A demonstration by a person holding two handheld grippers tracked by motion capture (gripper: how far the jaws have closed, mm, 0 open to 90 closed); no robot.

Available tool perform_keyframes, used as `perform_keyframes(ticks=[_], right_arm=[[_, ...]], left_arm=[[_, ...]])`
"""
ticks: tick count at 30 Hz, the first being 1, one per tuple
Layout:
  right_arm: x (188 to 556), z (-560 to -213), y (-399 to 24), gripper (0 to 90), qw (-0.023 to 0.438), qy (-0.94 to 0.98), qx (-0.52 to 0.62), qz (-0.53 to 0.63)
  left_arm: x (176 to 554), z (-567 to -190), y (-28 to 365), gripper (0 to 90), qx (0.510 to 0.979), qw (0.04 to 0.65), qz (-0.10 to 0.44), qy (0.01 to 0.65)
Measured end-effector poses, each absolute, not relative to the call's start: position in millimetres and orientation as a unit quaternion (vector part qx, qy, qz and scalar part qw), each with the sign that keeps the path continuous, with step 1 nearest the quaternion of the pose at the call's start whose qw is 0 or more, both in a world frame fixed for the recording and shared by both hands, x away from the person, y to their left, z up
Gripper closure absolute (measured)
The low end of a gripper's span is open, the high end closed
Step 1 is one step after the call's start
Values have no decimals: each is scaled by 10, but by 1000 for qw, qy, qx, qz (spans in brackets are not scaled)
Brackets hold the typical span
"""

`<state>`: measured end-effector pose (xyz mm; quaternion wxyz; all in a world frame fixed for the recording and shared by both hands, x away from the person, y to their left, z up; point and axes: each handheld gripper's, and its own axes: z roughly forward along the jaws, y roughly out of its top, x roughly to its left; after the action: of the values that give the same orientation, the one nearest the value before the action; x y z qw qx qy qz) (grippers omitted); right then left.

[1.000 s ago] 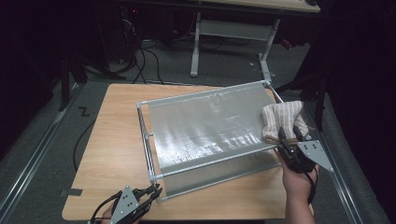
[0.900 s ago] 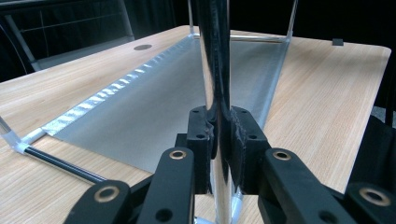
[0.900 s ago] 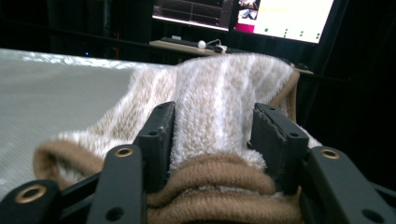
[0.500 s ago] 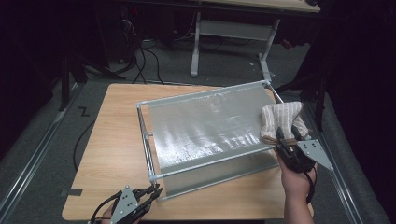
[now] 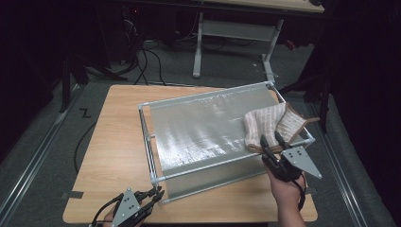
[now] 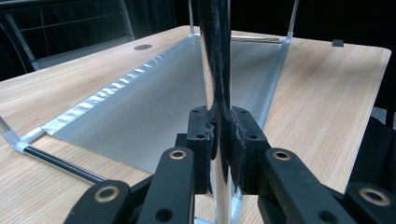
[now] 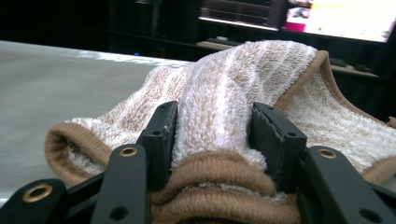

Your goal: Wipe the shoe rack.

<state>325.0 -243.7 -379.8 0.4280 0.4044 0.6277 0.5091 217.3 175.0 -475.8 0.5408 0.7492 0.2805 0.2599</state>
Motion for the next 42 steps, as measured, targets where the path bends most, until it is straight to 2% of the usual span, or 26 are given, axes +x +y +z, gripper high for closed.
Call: perform_keyframes(ticks=[26,38,40,42], right_arm=[[2703,-3800,-859,535,320,713,246,573],[2533,-3782,-433,519,279,728,206,592],[2540,-3777,-430,501,278,728,208,591],[2550,-3772,-442,444,277,727,216,590]], left_arm=[[2176,-4755,1750,794,750,540,259,280],[2178,-4753,1751,794,751,539,259,280],[2178,-4753,1750,793,751,539,259,280],[2179,-4752,1750,794,751,539,259,279]])
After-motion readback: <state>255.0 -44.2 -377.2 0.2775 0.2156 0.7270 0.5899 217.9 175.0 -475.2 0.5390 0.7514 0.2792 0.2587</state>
